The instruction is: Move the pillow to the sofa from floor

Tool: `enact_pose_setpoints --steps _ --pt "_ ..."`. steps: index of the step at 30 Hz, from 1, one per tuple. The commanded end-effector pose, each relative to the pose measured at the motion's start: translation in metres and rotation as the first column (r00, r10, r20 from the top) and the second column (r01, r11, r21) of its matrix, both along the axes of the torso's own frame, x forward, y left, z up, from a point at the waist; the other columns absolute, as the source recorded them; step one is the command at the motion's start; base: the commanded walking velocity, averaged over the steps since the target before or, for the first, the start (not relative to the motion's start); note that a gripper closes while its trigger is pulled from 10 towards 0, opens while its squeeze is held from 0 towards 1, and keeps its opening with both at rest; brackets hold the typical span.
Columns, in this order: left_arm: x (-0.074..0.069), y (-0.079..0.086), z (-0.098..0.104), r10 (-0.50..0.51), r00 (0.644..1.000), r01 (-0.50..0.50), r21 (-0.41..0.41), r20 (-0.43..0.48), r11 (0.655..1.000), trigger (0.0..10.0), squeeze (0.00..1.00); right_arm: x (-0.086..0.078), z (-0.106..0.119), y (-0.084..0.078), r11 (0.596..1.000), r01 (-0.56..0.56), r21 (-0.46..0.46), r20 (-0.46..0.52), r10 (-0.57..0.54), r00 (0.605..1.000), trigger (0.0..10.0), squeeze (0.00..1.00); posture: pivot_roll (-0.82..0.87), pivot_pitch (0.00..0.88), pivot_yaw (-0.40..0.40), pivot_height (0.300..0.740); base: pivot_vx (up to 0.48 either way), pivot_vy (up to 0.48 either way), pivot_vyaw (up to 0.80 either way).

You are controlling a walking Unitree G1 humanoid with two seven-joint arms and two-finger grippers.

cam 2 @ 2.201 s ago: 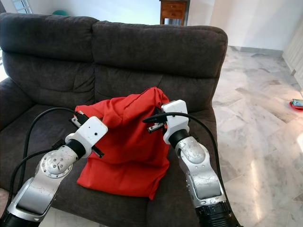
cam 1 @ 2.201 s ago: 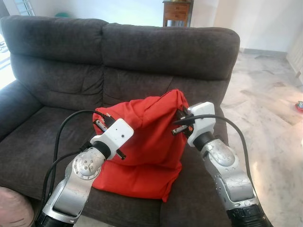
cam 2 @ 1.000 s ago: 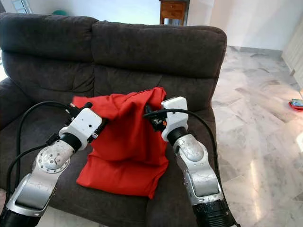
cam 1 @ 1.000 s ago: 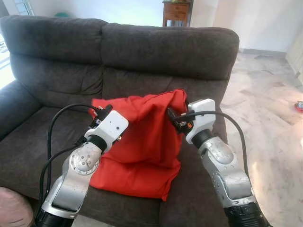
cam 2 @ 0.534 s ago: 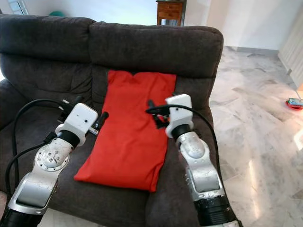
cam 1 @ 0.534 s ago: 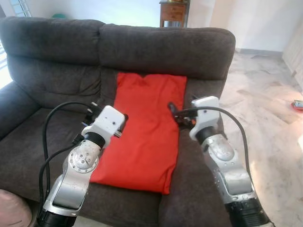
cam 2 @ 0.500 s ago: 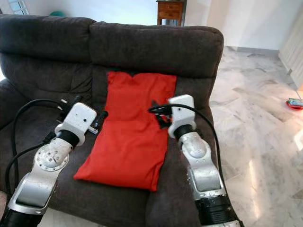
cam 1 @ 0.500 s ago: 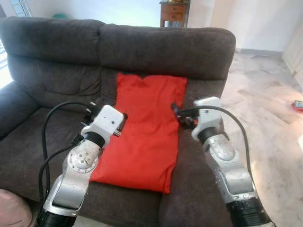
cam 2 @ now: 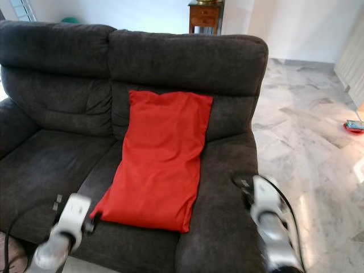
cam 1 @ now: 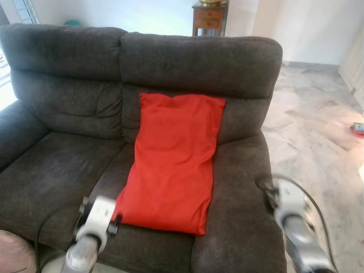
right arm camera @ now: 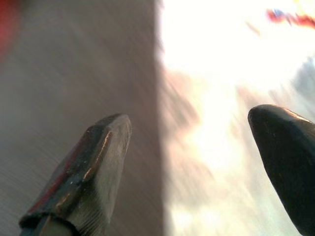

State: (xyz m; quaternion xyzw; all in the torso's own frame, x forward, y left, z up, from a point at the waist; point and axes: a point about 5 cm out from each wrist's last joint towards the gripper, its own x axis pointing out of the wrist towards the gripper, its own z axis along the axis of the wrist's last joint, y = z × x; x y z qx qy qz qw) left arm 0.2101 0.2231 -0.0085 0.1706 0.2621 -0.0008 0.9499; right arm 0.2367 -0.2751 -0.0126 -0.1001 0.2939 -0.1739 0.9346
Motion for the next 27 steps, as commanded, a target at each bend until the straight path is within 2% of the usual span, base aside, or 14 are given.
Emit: enact_pose_setpoints --steps 1,3,4,6,9,10,19,20,24,27 --pt "-0.005 0.005 -0.005 0.045 0.999 -0.045 -0.020 -0.004 0.999 10.0 0.00 -0.011 -0.009 -0.006 0.999 0.054 0.007 -0.036 -0.054 0.998 10.0 0.00 0.07 0.000 0.007 0.740 0.000 0.000 0.00" --pt "-0.015 0.007 -0.018 0.071 0.997 -0.072 -0.023 -0.041 0.997 10.0 0.00 -0.033 -0.025 -0.012 0.996 0.087 -0.010 -0.136 -0.088 0.987 10.0 0.00 0.07 0.000 0.011 0.740 0.000 0.000 0.00" --pt "-0.017 0.007 -0.022 0.076 0.996 -0.077 -0.023 -0.053 0.997 10.0 0.00 -0.039 -0.030 -0.012 0.996 0.088 -0.021 -0.164 -0.090 0.982 10.0 0.00 0.07 0.000 0.011 0.740 0.000 0.000 0.00" --pt "-0.025 0.006 -0.031 0.091 0.992 -0.094 -0.029 -0.089 0.995 10.0 0.00 -0.055 -0.043 -0.006 0.998 0.053 -0.014 -0.245 -0.055 0.968 10.0 0.00 0.06 0.000 0.015 0.740 0.000 0.000 0.00" --pt "-0.034 0.006 -0.042 0.112 0.986 -0.118 -0.041 -0.126 0.992 10.0 0.00 -0.066 -0.053 0.001 1.000 0.014 -0.003 -0.306 -0.015 0.952 10.0 0.00 0.06 0.000 0.017 0.740 0.000 0.000 0.00" --pt "-0.042 0.005 -0.049 0.119 0.981 -0.127 -0.043 -0.154 0.991 10.0 0.00 -0.072 -0.057 0.004 1.000 0.013 0.002 -0.326 -0.011 0.945 10.0 0.00 0.06 0.000 0.017 0.740 0.000 0.000 0.00" --pt "-0.067 0.007 -0.069 0.162 0.954 -0.181 -0.054 -0.254 0.982 10.0 0.00 -0.077 -0.060 0.002 0.999 0.042 -0.010 -0.349 -0.042 0.936 10.0 0.00 0.04 0.000 0.026 0.740 0.000 0.000 0.00" --pt "-0.069 0.006 -0.072 0.166 0.950 -0.188 -0.061 -0.264 0.980 10.0 0.00 -0.079 -0.062 0.006 1.000 -0.003 -0.015 -0.368 -0.003 0.930 10.0 0.00 0.05 0.000 0.023 0.740 0.000 0.000 0.00" --pt "-0.069 0.006 -0.073 0.172 0.948 -0.197 -0.071 -0.266 0.978 10.0 0.00 -0.081 -0.064 0.008 1.000 0.011 -0.004 -0.374 -0.012 0.927 10.0 0.00 0.05 0.000 0.024 0.740 0.000 0.000 0.00" --pt "-0.067 0.004 -0.073 0.169 0.952 -0.194 -0.074 -0.256 0.978 10.0 0.00 -0.082 -0.068 0.017 0.999 -0.031 0.029 -0.386 0.040 0.922 10.0 0.00 0.05 0.000 0.025 0.740 0.000 0.000 0.00"
